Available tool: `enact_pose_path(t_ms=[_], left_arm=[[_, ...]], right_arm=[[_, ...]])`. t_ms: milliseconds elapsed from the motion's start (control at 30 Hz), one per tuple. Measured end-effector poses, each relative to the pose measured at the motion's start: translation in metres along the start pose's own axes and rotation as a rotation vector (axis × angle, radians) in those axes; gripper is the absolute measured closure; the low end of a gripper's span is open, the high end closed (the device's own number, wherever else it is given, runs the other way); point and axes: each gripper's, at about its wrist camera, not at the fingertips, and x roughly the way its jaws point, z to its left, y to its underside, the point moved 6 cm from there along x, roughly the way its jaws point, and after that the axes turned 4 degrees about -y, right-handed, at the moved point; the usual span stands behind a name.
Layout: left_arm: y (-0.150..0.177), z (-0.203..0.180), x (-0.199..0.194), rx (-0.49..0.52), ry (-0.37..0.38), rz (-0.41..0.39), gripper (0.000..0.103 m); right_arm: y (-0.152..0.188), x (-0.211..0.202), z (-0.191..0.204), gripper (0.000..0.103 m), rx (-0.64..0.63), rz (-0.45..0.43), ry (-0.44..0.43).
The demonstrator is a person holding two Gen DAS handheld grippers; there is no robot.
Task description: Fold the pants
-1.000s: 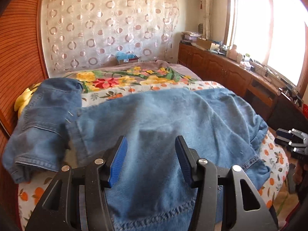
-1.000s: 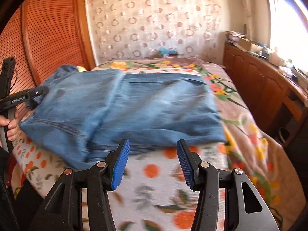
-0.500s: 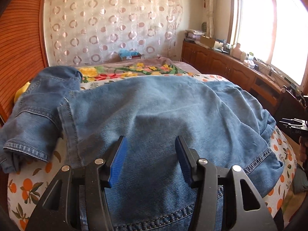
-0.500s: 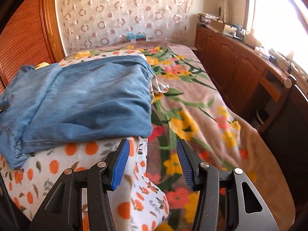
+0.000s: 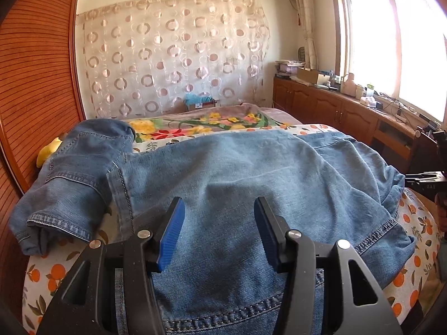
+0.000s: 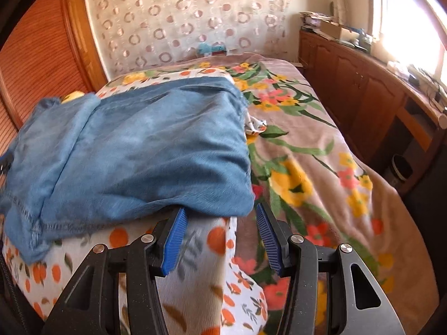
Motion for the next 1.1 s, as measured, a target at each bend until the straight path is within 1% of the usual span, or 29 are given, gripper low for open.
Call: enact_pose_path(t_ms=[133, 167, 233, 300, 400, 600, 667, 733, 867, 1000, 1100], left_arm=[[-0.001, 0.000, 0.000, -0.006, -0.003, -0.008, 0.050], [-0.001, 0.001, 0.000, -0.009, -0.003, -0.010, 0.050], [-0.001, 0.000, 0.000, -0.010, -0.005, -0.009, 0.050], [-0.001, 0.002, -0.001, -0.010, -0.006, -0.012, 0.050], [-0.001, 0.002, -0.001, -0.015, -0.007, -0.014, 0.050], [-0.001, 0.010, -0.001, -0.051, -0.016, -0.011, 0.050], [0.000, 0.012, -0.002, -0.068, -0.009, -0.011, 0.050], [0.000, 0.015, -0.005, -0.072, -0.009, -0.013, 0.050], [0.005, 0.022, -0.015, -0.060, -0.042, -0.004, 0.050], [0.007, 0.036, -0.032, -0.082, -0.058, -0.010, 0.050], [0.008, 0.050, -0.043, -0.104, -0.071, -0.013, 0.050]], right_arm=[[-0.005, 0.004, -0.006, 0.051, 0.037, -0.017, -0.004], [-0.005, 0.004, -0.005, 0.053, 0.035, -0.023, 0.003], [-0.005, 0.002, -0.007, 0.064, 0.037, -0.028, 0.017], [-0.004, 0.001, -0.004, 0.091, 0.043, -0.025, 0.001], [-0.004, -0.003, 0.002, 0.098, 0.047, -0.033, 0.012], [-0.015, -0.012, 0.016, 0.101, 0.056, -0.109, 0.014], [-0.022, -0.017, 0.023, 0.101, 0.057, -0.140, -0.002], [-0.029, -0.023, 0.033, 0.101, 0.055, -0.175, -0.037], [-0.046, -0.032, 0.066, 0.101, 0.024, -0.230, -0.116], [-0.055, -0.036, 0.117, 0.101, -0.034, -0.250, -0.215], [-0.052, -0.036, 0.164, 0.101, -0.094, -0.247, -0.299]])
